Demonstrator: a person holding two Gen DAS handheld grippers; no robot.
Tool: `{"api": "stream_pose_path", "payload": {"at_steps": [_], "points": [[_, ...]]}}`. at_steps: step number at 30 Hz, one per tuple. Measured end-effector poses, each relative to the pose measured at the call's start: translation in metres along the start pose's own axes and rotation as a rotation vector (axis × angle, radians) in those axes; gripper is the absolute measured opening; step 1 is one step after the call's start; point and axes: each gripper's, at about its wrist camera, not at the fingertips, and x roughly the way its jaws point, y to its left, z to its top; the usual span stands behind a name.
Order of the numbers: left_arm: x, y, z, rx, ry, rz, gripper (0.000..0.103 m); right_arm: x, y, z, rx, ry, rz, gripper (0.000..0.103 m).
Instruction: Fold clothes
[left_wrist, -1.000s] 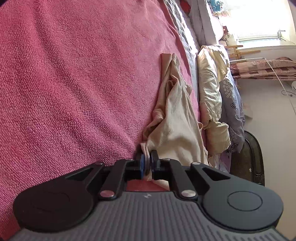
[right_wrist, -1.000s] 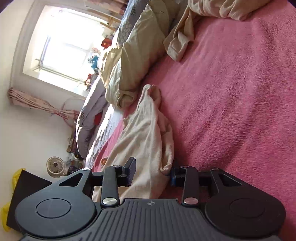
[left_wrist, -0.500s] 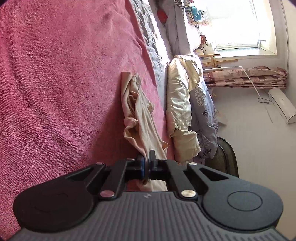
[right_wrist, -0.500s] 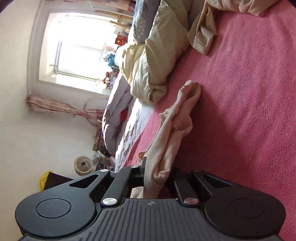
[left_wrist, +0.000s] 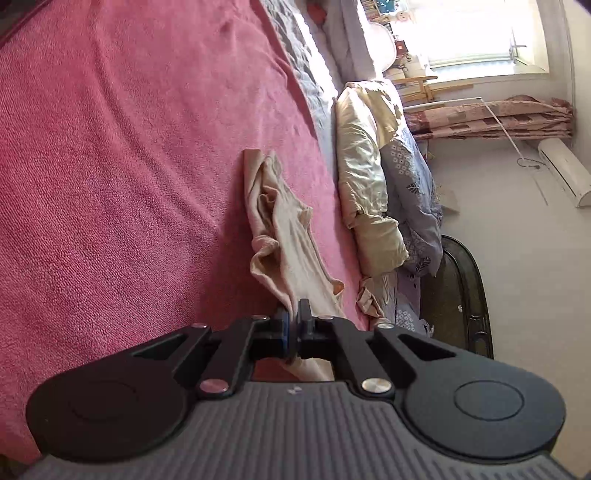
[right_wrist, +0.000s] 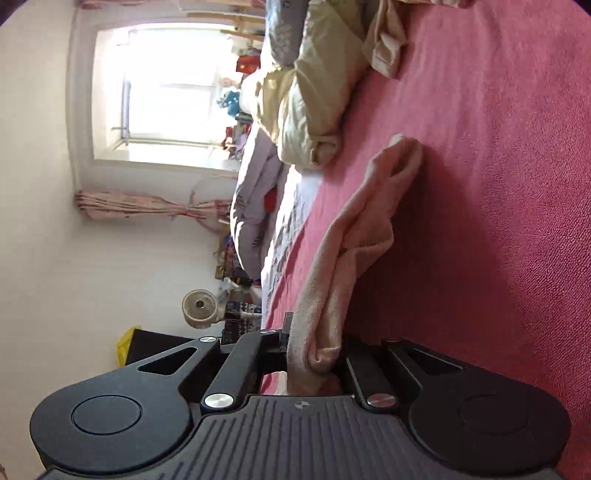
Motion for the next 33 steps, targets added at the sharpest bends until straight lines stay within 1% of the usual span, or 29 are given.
{"api": "stream_pose_path", "payload": {"at_steps": [1, 3, 4, 5, 6, 7, 8, 10, 11, 13, 14, 15, 16, 17, 18, 19, 20, 22, 23, 24, 25, 26, 28, 29, 30, 31, 32, 33], "points": [[-0.006, 0.001, -0.003, 0.013, 0.006, 0.014, 0.0, -0.003, -0.001, -0.004, -0.024, 0.019, -0.032, 0.005], [-0.006, 0.014, -0.01, 0.031, 0.05, 0.124, 0.0, -0.006, -0.017, -0.015, -0.059, 0.074, -0.158, 0.006], [-0.006, 0.02, -0.014, 0.04, 0.071, 0.178, 0.0, -0.008, -0.025, -0.02, -0.063, 0.093, -0.195, 0.008], [-0.01, 0.028, -0.018, 0.041, 0.075, 0.206, 0.0, -0.012, -0.035, -0.025, -0.049, 0.097, -0.192, 0.01], [-0.013, 0.037, -0.022, 0.043, 0.08, 0.233, 0.0, -0.015, -0.044, -0.03, -0.034, 0.101, -0.189, 0.008], [-0.016, 0.045, -0.026, 0.043, 0.083, 0.259, 0.003, -0.019, -0.054, -0.036, -0.02, 0.105, -0.187, 0.01], [-0.025, 0.048, -0.029, 0.022, 0.074, 0.256, 0.002, -0.024, -0.061, -0.039, -0.006, 0.106, -0.178, 0.013], [-0.042, 0.046, -0.029, 0.048, 0.028, 0.318, 0.001, -0.039, -0.063, -0.041, -0.013, 0.098, -0.17, 0.019], [-0.051, 0.045, -0.029, 0.061, 0.004, 0.35, 0.001, -0.047, -0.063, -0.041, -0.031, 0.094, -0.187, 0.019], [-0.068, 0.036, -0.029, 0.129, -0.068, 0.454, 0.001, -0.067, -0.06, -0.038, -0.068, 0.066, -0.235, 0.019], [-0.074, 0.03, -0.03, 0.167, -0.1, 0.493, 0.001, -0.076, -0.058, -0.035, -0.091, 0.044, -0.265, 0.019], [-0.071, 0.015, -0.036, 0.255, -0.122, 0.534, 0.001, -0.084, -0.052, -0.031, -0.128, 0.012, -0.307, 0.019], [-0.068, -0.001, -0.041, 0.342, -0.145, 0.574, 0.001, -0.09, -0.043, -0.028, -0.188, -0.023, -0.362, 0.022], [-0.065, -0.016, -0.047, 0.429, -0.166, 0.611, 0.001, -0.092, -0.031, -0.025, -0.274, -0.06, -0.422, 0.03], [-0.057, -0.03, -0.057, 0.511, -0.169, 0.611, 0.002, -0.09, -0.018, -0.024, -0.367, -0.091, -0.459, 0.037], [-0.046, -0.044, -0.07, 0.591, -0.167, 0.593, 0.004, -0.084, -0.004, -0.022, -0.449, -0.113, -0.47, 0.047], [-0.031, -0.057, -0.082, 0.655, -0.157, 0.561, 0.007, -0.077, 0.008, -0.021, -0.517, -0.125, -0.462, 0.049], [-0.001, -0.078, -0.104, 0.77, -0.146, 0.504, 0.01, -0.045, 0.031, -0.021, -0.627, -0.098, -0.378, 0.05], [0.021, -0.091, -0.12, 0.848, -0.142, 0.482, 0.018, -0.024, 0.041, -0.023, -0.688, -0.074, -0.362, 0.051], [0.038, -0.099, -0.134, 0.922, -0.135, 0.473, 0.027, 0.0, 0.048, -0.027, -0.754, -0.042, -0.387, 0.051], [0.054, -0.104, -0.146, 0.988, -0.134, 0.474, 0.042, 0.025, 0.056, -0.032, -0.82, -0.01, -0.413, 0.051], [0.072, -0.103, -0.158, 1.048, -0.123, 0.52, 0.049, 0.049, 0.061, -0.036, -0.882, 0.027, -0.441, 0.051], [0.109, -0.1, -0.181, 1.164, -0.099, 0.613, 0.049, 0.09, 0.061, -0.04, -0.974, 0.113, -0.512, 0.049], [0.118, -0.089, -0.184, 1.167, -0.079, 0.664, 0.05, 0.104, 0.058, -0.038, -1.005, 0.131, -0.56, 0.049], [0.117, -0.078, -0.185, 1.161, -0.086, 0.662, 0.05, 0.113, 0.051, -0.033, -1.021, 0.13, -0.604, 0.049], [0.107, -0.068, -0.187, 1.156, -0.13, 0.608, 0.051, 0.116, 0.044, -0.025, -1.013, 0.122, -0.605, 0.051], [0.099, -0.064, -0.187, 1.147, -0.129, 0.602, 0.051, 0.115, 0.038, -0.012, -0.974, 0.104, -0.568, 0.05], [0.092, -0.063, -0.186, 1.141, -0.132, 0.603, 0.052, 0.116, 0.033, 0.004, -0.916, 0.076, -0.555, 0.045]]}}
